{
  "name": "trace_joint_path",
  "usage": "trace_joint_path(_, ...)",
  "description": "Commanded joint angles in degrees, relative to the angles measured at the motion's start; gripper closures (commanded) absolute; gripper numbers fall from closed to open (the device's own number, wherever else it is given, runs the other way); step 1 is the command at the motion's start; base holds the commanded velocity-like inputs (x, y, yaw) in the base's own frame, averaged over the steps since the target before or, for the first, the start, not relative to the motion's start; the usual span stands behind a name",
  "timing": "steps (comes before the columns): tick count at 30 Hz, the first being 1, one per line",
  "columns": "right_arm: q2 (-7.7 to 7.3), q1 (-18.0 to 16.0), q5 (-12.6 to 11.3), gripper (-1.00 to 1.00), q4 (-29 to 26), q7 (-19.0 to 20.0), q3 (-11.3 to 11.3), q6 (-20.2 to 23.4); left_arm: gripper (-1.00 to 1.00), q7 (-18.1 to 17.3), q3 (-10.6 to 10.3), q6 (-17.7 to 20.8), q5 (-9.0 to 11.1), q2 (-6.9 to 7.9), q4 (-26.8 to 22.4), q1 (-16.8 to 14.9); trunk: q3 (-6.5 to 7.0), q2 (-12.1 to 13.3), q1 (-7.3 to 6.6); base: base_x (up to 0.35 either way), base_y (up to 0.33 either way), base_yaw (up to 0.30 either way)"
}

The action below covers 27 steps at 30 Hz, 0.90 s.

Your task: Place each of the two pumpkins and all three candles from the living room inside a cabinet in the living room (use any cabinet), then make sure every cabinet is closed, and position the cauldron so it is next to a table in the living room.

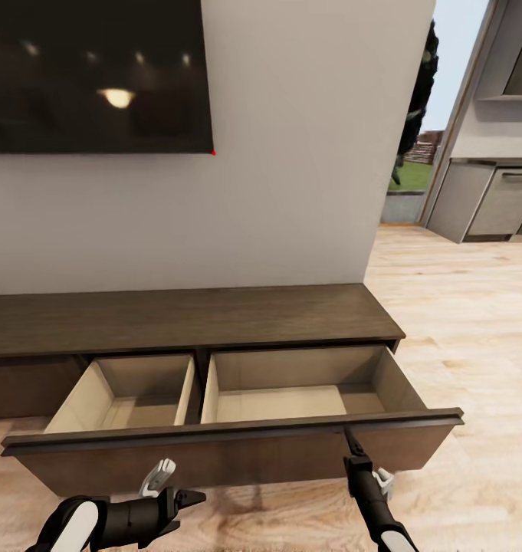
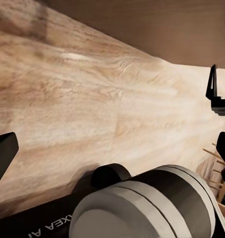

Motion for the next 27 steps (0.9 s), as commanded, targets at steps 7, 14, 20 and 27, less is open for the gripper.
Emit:
trace_joint_path(7, -0.01, 0.0, -0.03, -1.0, 0.8, -0.42, -0.01, 0.06, -1.0, 0.03, -0.06, 0.0, 0.02, 0.0, 0.0, 0.0, -0.23, -0.02, 0.02, 0.0, 0.0, 0.0)
trace_joint_path(14, -0.01, 0.0, -0.01, -1.0, 0.94, -0.47, -0.01, 0.07, -1.0, 0.0, -0.08, 0.0, 0.03, 0.0, 0.0, 0.0, -0.23, -0.02, 0.02, 0.0, 0.0, 0.0)
trace_joint_path(20, 0.01, 0.0, -0.02, -1.0, 0.95, -0.47, -0.01, 0.07, -1.0, 0.02, -0.08, 0.0, 0.02, 0.0, 0.0, -0.02, -0.23, -0.02, 0.02, -0.059, 0.0, 0.0)
trace_joint_path(27, 0.06, 0.0, 0.0, -1.0, 0.93, -0.47, -0.01, 0.07, -1.0, 0.03, -0.08, 0.0, 0.02, 0.0, 0.0, -0.01, -0.23, -0.02, 0.02, -0.099, 0.0, 0.0)
